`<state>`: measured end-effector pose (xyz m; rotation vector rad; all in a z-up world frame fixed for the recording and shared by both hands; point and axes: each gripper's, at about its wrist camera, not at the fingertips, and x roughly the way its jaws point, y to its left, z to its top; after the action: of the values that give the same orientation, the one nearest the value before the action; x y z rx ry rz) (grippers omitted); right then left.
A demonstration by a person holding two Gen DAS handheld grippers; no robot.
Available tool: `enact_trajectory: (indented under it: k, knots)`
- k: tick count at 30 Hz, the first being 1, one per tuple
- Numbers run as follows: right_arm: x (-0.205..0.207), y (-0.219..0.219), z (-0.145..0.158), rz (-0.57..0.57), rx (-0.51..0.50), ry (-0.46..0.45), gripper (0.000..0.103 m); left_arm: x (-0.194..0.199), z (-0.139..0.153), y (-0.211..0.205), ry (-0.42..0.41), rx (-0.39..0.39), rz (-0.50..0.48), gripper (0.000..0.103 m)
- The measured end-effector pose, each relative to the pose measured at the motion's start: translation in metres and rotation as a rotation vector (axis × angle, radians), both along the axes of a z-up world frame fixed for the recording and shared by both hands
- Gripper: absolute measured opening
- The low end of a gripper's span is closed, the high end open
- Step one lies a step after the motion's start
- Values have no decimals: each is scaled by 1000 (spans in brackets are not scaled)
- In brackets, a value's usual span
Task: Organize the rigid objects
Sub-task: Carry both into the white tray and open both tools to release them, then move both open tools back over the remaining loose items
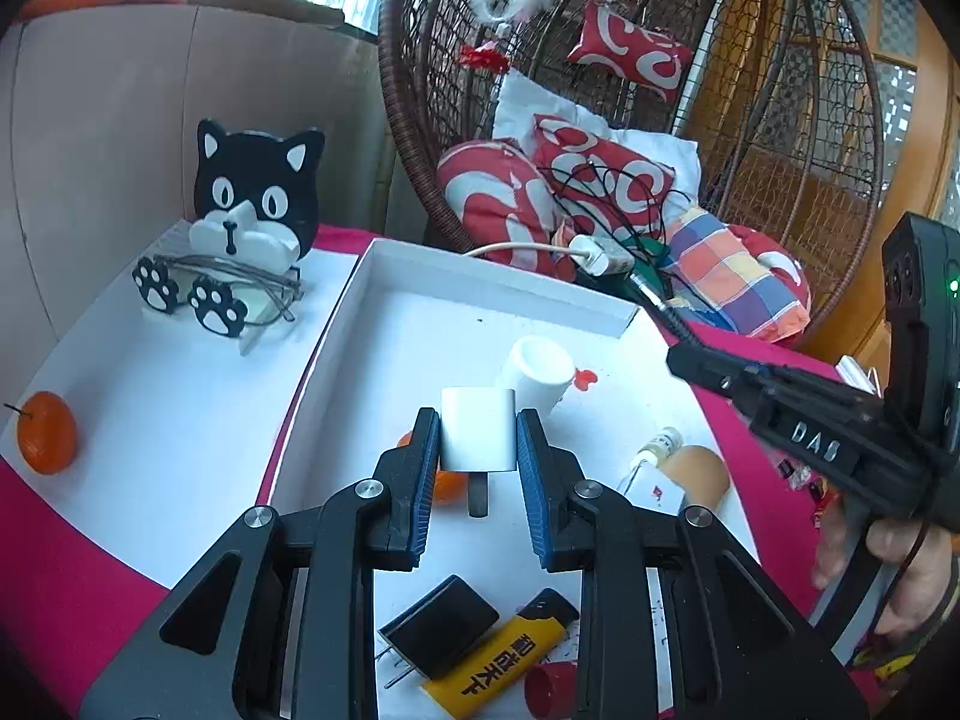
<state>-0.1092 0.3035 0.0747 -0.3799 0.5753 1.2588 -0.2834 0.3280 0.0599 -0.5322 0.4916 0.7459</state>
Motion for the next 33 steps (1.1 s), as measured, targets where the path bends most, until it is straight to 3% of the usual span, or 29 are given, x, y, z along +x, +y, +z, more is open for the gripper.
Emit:
enact_trajectory:
  k: [9, 10, 12, 13, 14, 15, 16, 19, 21, 33]
  knots:
    - [-2, 9, -16, -13, -43, -1, 9, 7, -6, 3, 39, -27, 18, 25]
    - [-2, 9, -16, -16, -43, 0, 9, 7, -6, 3, 43, -25, 28, 30]
    - [-1, 9, -17, -21, -44, 4, 10, 6, -4, 3, 55, -18, 51, 56]
    - [-1, 8, -18, -23, -42, 3, 18, 6, -3, 4, 55, -14, 58, 77]
    - [-1, 8, -18, -25, -47, 1, 47, 4, -2, 3, 52, -6, 65, 84]
    - [0, 8, -19, -26, -47, 1, 70, 3, -1, 3, 49, 1, 70, 84]
    - [0, 6, -19, -29, -39, 7, 102, 1, 0, 3, 40, 10, 73, 85]
    - [2, -1, -20, -57, -17, 19, 103, 0, 2, 1, 66, 35, 112, 89]
    - [3, -4, -20, -70, -15, 24, 103, -4, 3, -1, 58, 41, 129, 103]
    - [5, -42, -1, -130, 79, 18, 103, -17, 38, -31, -20, 110, 176, 103]
